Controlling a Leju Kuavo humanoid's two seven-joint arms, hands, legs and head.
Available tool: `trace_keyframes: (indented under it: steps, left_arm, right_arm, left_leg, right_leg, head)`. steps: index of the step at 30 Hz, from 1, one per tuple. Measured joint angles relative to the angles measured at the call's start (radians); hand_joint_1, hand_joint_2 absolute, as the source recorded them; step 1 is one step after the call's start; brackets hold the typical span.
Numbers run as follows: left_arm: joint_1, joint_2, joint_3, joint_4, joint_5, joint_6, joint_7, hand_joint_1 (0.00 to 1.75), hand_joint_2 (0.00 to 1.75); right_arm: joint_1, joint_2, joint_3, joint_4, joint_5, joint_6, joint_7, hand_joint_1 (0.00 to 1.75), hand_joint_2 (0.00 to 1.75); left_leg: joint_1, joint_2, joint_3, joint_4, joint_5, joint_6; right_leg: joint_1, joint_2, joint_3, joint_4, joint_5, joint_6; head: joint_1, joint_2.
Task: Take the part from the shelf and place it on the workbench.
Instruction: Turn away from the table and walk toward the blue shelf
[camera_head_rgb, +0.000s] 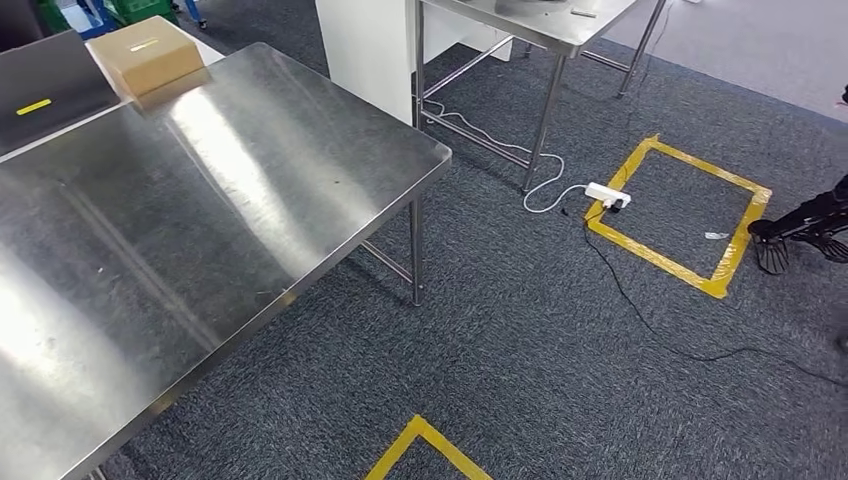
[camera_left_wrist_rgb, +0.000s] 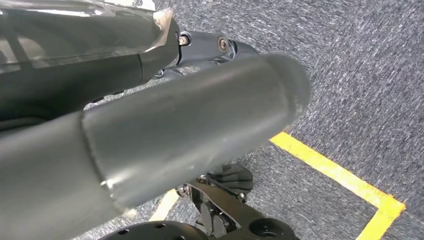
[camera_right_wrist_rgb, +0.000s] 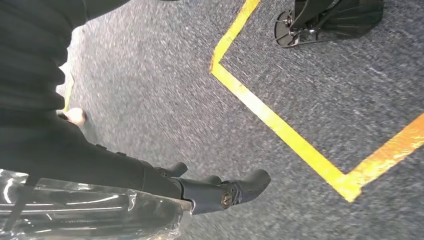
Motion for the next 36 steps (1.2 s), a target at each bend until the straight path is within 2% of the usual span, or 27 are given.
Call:
trace_keyframes:
  steps: [1, 3, 4, 5, 6, 7, 9, 11, 13, 14, 15, 16, 18, 20, 21, 22, 23, 24, 26, 27, 28, 29, 30, 31, 33, 35, 36]
  left_arm:
    - [0.001, 0.000, 0.000, 0.000, -0.001, 0.001, 0.000, 0.00, 0.00]
    - [0.002, 0.000, 0.001, 0.002, -0.002, 0.003, 0.001, 0.00, 0.00]
    - [0.002, 0.000, 0.002, 0.002, -0.003, 0.004, 0.001, 0.00, 0.00]
    - [0.003, 0.000, 0.002, 0.003, -0.003, 0.004, 0.001, 0.00, 0.00]
    - [0.002, 0.000, 0.002, 0.003, -0.004, 0.005, 0.001, 0.00, 0.00]
    - [0.002, -0.001, 0.003, 0.003, -0.004, 0.006, 0.001, 0.00, 0.00]
    - [0.001, -0.002, 0.003, 0.003, -0.006, 0.007, 0.000, 0.00, 0.00]
    - [0.002, -0.001, 0.004, 0.003, -0.008, 0.007, -0.001, 0.00, 0.00]
    - [0.002, 0.000, 0.004, 0.003, -0.011, 0.007, 0.000, 0.00, 0.00]
    - [0.002, 0.000, 0.005, 0.003, -0.012, 0.006, 0.000, 0.00, 0.00]
    - [0.001, 0.000, 0.005, 0.003, -0.013, 0.005, 0.001, 0.00, 0.00]
    - [0.001, 0.000, 0.005, 0.003, -0.014, 0.005, 0.001, 0.00, 0.00]
    - [0.000, 0.000, 0.005, 0.003, -0.014, 0.005, 0.001, 0.00, 0.00]
    - [-0.001, 0.000, 0.005, 0.003, -0.014, 0.005, 0.001, 0.00, 0.00]
    - [-0.002, 0.000, 0.005, 0.003, -0.014, 0.005, 0.001, 0.00, 0.00]
    - [-0.004, 0.000, 0.005, 0.003, -0.014, 0.005, 0.001, 0.00, 0.00]
    - [-0.005, 0.000, 0.006, 0.003, -0.014, 0.005, 0.001, 0.00, 0.00]
    - [-0.006, 0.001, 0.006, 0.003, -0.014, 0.005, 0.001, 0.00, 0.00]
    - [-0.004, 0.001, 0.008, 0.003, -0.014, 0.005, 0.001, 0.00, 0.00]
    - [-0.001, 0.001, 0.009, 0.003, -0.013, 0.005, 0.001, 0.00, 0.00]
    - [0.001, 0.001, 0.010, 0.003, -0.013, 0.005, 0.001, 0.00, 0.00]
    - [0.002, 0.001, 0.011, 0.003, -0.012, 0.005, 0.002, 0.00, 0.00]
    - [0.002, 0.001, 0.011, 0.003, -0.011, 0.005, 0.002, 0.00, 0.00]
    - [0.002, 0.001, 0.012, 0.003, -0.009, 0.005, 0.001, 0.00, 0.00]
    - [0.002, 0.001, 0.012, 0.004, -0.007, 0.005, 0.000, 0.00, 0.00]
    - [0.001, 0.000, 0.013, 0.004, -0.006, 0.006, 0.000, 0.00, 0.00]
    - [0.000, -0.001, 0.013, 0.004, -0.006, 0.006, 0.000, 0.00, 0.00]
  right_arm:
    - [0.001, 0.000, 0.000, 0.000, -0.001, 0.000, 0.000, 0.00, 1.75]
    - [-0.001, 0.000, 0.000, 0.001, -0.004, 0.000, 0.000, 0.00, 1.75]
    - [-0.002, 0.000, 0.000, 0.001, -0.004, -0.001, -0.001, 0.00, 1.75]
    - [-0.002, 0.000, 0.000, 0.001, -0.005, -0.001, -0.002, 0.00, 1.75]
    - [0.000, 0.000, 0.000, 0.001, -0.005, -0.001, -0.002, 0.00, 1.75]
    - [0.003, 0.000, 0.000, 0.002, -0.005, -0.002, -0.003, 0.00, 1.75]
    - [0.005, 0.000, 0.000, 0.002, -0.005, -0.003, -0.003, 0.00, 1.75]
    - [0.003, 0.001, 0.000, 0.003, -0.006, -0.004, -0.002, 0.00, 1.75]
    - [0.002, 0.002, 0.000, 0.003, -0.008, -0.005, -0.002, 0.00, 1.75]
    - [0.003, 0.002, 0.000, 0.004, -0.008, -0.005, -0.002, 0.00, 1.75]
    - [0.005, 0.001, 0.000, 0.004, -0.008, -0.005, -0.002, 0.00, 1.75]
    - [0.005, 0.001, 0.000, 0.004, -0.008, -0.006, -0.002, 0.00, 1.75]
    - [0.003, 0.000, 0.000, 0.004, -0.008, -0.006, -0.003, 0.00, 1.75]
    - [0.000, 0.000, 0.000, 0.004, -0.007, -0.006, -0.004, 0.00, 1.75]
    - [0.000, 0.000, 0.000, 0.005, -0.007, -0.006, -0.004, 0.00, 1.75]
    - [0.001, 0.000, 0.000, 0.005, -0.006, -0.006, -0.004, 0.00, 1.75]
    - [0.002, 0.000, 0.000, 0.005, -0.006, -0.006, -0.004, 0.00, 1.75]
    - [0.003, 0.000, 0.000, 0.005, -0.007, -0.006, -0.003, 0.00, 1.75]
    - [0.001, 0.000, 0.000, 0.006, -0.006, -0.006, -0.004, 0.00, 1.75]
    - [0.000, 0.000, 0.000, 0.006, -0.006, -0.005, -0.005, 0.00, 1.75]
    - [0.000, 0.000, 0.000, 0.006, -0.006, -0.002, -0.006, 0.00, 1.75]
    - [0.001, 0.000, 0.000, 0.006, -0.005, 0.000, -0.008, 0.00, 1.75]
    - [0.003, 0.000, 0.000, 0.006, -0.003, 0.003, -0.009, 0.00, 1.75]
    - [0.004, 0.000, 0.000, 0.006, -0.001, 0.006, -0.011, 0.00, 1.75]
    - [0.003, -0.001, 0.001, 0.006, 0.003, 0.008, -0.014, 0.00, 1.75]
    - [0.000, -0.001, 0.004, 0.006, 0.006, 0.009, -0.018, 0.00, 1.75]
    - [-0.001, -0.002, 0.005, 0.006, 0.006, 0.009, -0.020, 0.00, 1.75]
  left_leg:
    - [0.006, -0.013, 0.028, -0.064, 0.040, -0.002]
    - [0.016, -0.062, 0.076, -0.176, 0.088, -0.006]
    - [0.016, -0.080, 0.085, -0.200, 0.093, -0.005]
    - [0.013, -0.086, 0.085, -0.204, 0.089, -0.001]
    - [0.009, -0.075, 0.084, -0.205, 0.092, 0.007]
    - [0.006, -0.061, 0.084, -0.208, 0.096, 0.017]
    - [0.005, -0.032, 0.084, -0.217, 0.104, 0.036]
    - [0.001, -0.001, 0.082, -0.220, 0.107, 0.047]
    - [-0.005, 0.032, 0.079, -0.220, 0.107, 0.050]
    - [-0.007, 0.047, 0.078, -0.220, 0.107, 0.051]
    - [-0.008, 0.061, 0.078, -0.220, 0.107, 0.051]
    - [-0.008, 0.073, 0.079, -0.220, 0.107, 0.050]
    - [-0.012, 0.094, 0.084, -0.219, 0.104, 0.044]
    - [-0.016, 0.114, 0.091, -0.219, 0.100, 0.032]
    - [-0.017, 0.124, 0.095, -0.221, 0.098, 0.025]
    - [-0.014, 0.128, 0.098, -0.220, 0.096, 0.018]
    - [-0.011, 0.115, 0.098, -0.213, 0.088, 0.012]
    - [-0.008, 0.090, 0.090, -0.192, 0.070, 0.006]
    - [-0.005, 0.029, 0.046, -0.089, 0.003, 0.000]
    - [-0.005, 0.013, 0.016, -0.024, -0.030, 0.000]
    - [-0.005, 0.007, -0.009, 0.029, -0.049, 0.000]
    - [-0.005, 0.005, -0.021, 0.050, -0.047, 0.000]
    - [-0.004, 0.003, -0.015, 0.035, -0.025, 0.001]
    - [-0.003, -0.003, 0.007, -0.016, 0.012, 0.003]
    - [0.002, -0.043, 0.063, -0.142, 0.075, 0.007]
    - [0.001, -0.071, 0.088, -0.202, 0.091, 0.012]
    - [-0.003, -0.067, 0.087, -0.206, 0.091, 0.017]
  right_leg:
    - [-0.001, 0.014, 0.000, 0.003, -0.001, 0.002]
    - [0.001, 0.040, -0.007, 0.015, -0.004, 0.011]
    - [0.003, 0.050, -0.015, 0.019, -0.003, 0.019]
    - [0.003, 0.061, -0.023, 0.020, 0.000, 0.028]
    - [0.002, 0.073, -0.032, 0.019, 0.004, 0.037]
    - [0.001, 0.071, -0.039, 0.020, 0.006, 0.044]
    - [0.002, 0.025, -0.067, 0.062, -0.015, 0.048]
    - [0.004, -0.030, -0.125, 0.179, -0.071, 0.042]
    - [0.003, -0.043, -0.177, 0.292, -0.112, 0.044]
    - [0.003, -0.045, -0.178, 0.302, -0.112, 0.049]
    - [0.002, -0.050, -0.157, 0.271, -0.099, 0.055]
    - [0.002, -0.062, -0.117, 0.207, -0.078, 0.061]
    - [0.007, -0.111, -0.040, 0.072, -0.039, 0.059]
    - [0.017, -0.135, -0.017, 0.021, -0.023, 0.043]
    - [0.021, -0.127, -0.019, 0.021, -0.019, 0.036]
    - [0.016, -0.114, -0.018, 0.019, -0.015, 0.026]
    - [0.012, -0.103, -0.015, 0.016, -0.012, 0.019]
    - [0.006, -0.092, -0.013, 0.013, -0.007, 0.011]
    - [0.004, -0.069, -0.013, 0.011, -0.001, -0.002]
    - [0.006, -0.056, -0.016, 0.012, 0.000, -0.006]
    - [0.008, -0.042, -0.017, 0.012, 0.001, -0.007]
    - [0.010, -0.028, -0.017, 0.013, 0.001, -0.007]
    - [0.011, -0.014, -0.017, 0.013, 0.001, -0.007]
    - [0.011, 0.000, -0.015, 0.015, 0.001, -0.007]
    - [0.014, 0.025, -0.016, 0.021, 0.000, -0.004]
    - [0.018, 0.047, -0.027, 0.025, 0.003, 0.005]
    - [0.018, 0.056, -0.033, 0.025, 0.005, 0.012]
  head:
    - [0.000, 0.000]
    - [0.000, 0.000]
    - [0.000, 0.000]
    - [0.000, 0.000]
    - [0.000, 0.000]
    - [0.000, 0.000]
    - [0.002, 0.000]
    - [0.006, 0.000]
    - [0.007, 0.000]
    - [0.007, 0.000]
    - [0.007, 0.000]
    - [0.007, 0.000]
    - [0.008, 0.000]
    - [0.005, 0.000]
    - [0.004, 0.000]
    - [0.004, 0.000]
    - [0.003, 0.000]
    - [0.002, 0.000]
    - [0.000, 0.000]
    - [0.000, 0.000]
    - [0.000, 0.000]
    - [0.000, 0.000]
    - [0.000, 0.000]
    - [0.000, 0.000]
    - [0.001, 0.000]
    - [0.002, 0.000]
    - [0.002, 0.000]
